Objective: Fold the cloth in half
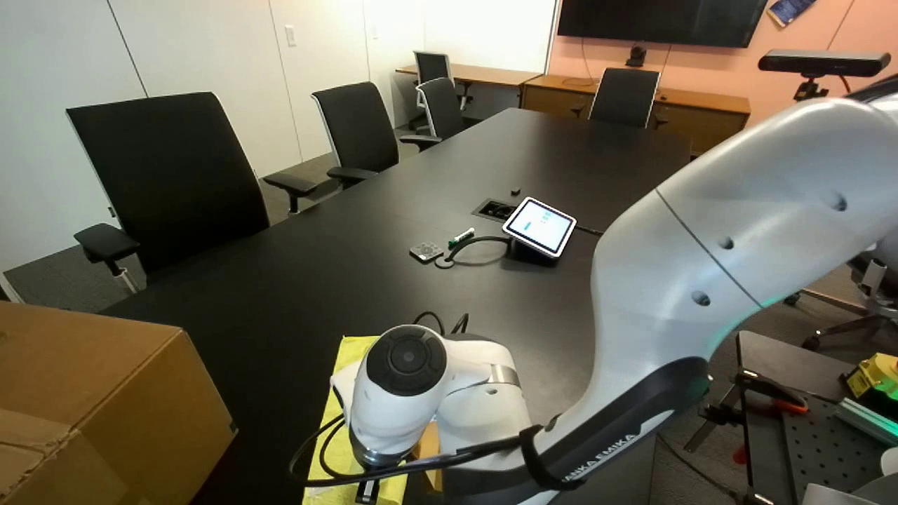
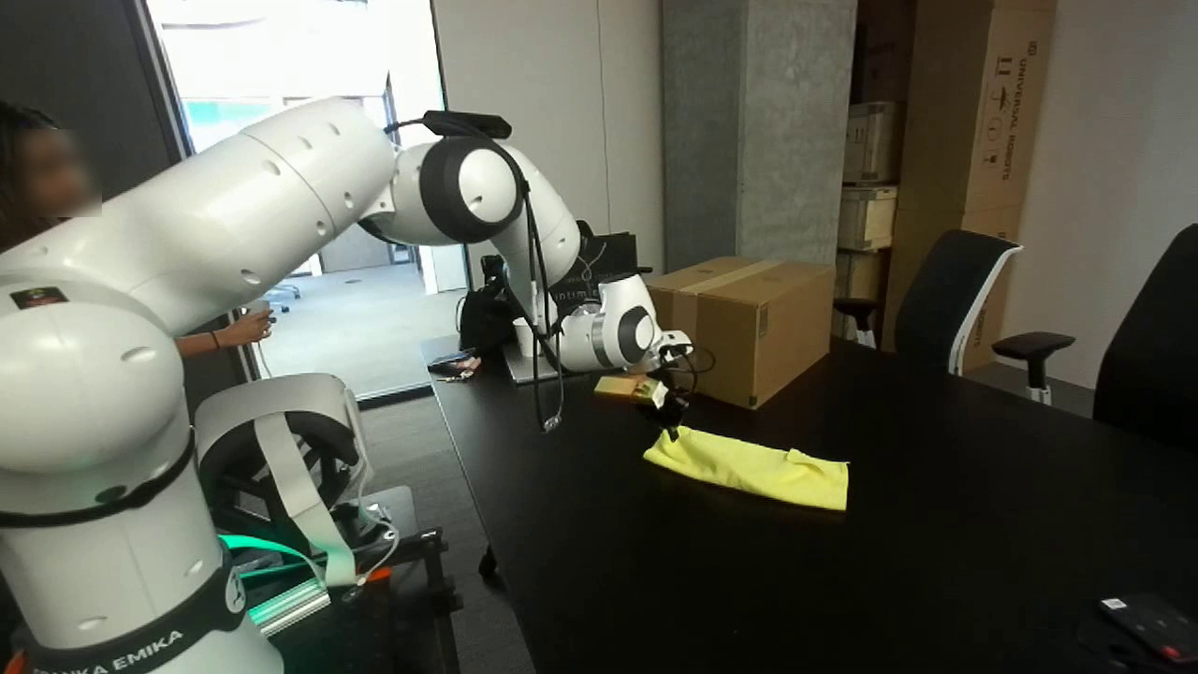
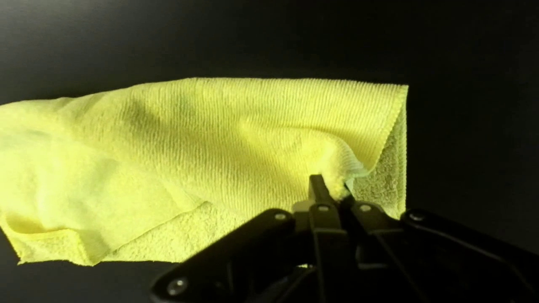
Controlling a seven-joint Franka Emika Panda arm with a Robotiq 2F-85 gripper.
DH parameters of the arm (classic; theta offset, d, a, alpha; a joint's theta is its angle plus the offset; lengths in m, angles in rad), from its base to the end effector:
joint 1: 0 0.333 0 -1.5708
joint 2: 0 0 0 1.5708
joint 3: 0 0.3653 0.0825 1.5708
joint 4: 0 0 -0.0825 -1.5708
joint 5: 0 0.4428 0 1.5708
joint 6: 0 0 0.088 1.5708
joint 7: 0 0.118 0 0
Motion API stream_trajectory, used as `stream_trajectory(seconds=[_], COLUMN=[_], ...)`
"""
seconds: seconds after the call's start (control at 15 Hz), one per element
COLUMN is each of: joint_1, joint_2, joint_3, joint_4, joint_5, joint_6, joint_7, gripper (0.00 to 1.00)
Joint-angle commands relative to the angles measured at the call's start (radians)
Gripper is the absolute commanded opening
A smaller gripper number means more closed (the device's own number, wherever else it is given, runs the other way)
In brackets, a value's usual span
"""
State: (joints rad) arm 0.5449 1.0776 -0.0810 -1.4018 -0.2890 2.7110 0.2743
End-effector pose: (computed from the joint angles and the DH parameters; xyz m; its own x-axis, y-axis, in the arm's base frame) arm 0.7144 0.3825 0.0406 0.8437 0.4764 0.2476 0.4421 -0.8781 0.1832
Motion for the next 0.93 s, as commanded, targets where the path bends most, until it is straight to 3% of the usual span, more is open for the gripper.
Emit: stream_trajectory(seconds=[0.0, 0.33, 0.6, 0.67, 0.73, 0.87], joint_1=[-0.005, 0.005, 0.004, 0.002, 0.002, 0.005], joint_2=[0.134, 0.207, 0.233, 0.235, 0.240, 0.243], joint_3=[-0.006, -0.052, -0.067, -0.064, -0.065, -0.067], joint_4=[0.204, 0.310, 0.374, 0.387, 0.402, 0.430], joint_5=[0.053, 0.104, 0.125, 0.134, 0.142, 0.157], joint_6=[-0.008, 0.068, 0.064, 0.059, 0.058, 0.058], joint_7=[0.053, 0.157, 0.205, 0.215, 0.223, 0.242], gripper=[0.05, 0.04, 0.05, 0.10, 0.30, 0.41])
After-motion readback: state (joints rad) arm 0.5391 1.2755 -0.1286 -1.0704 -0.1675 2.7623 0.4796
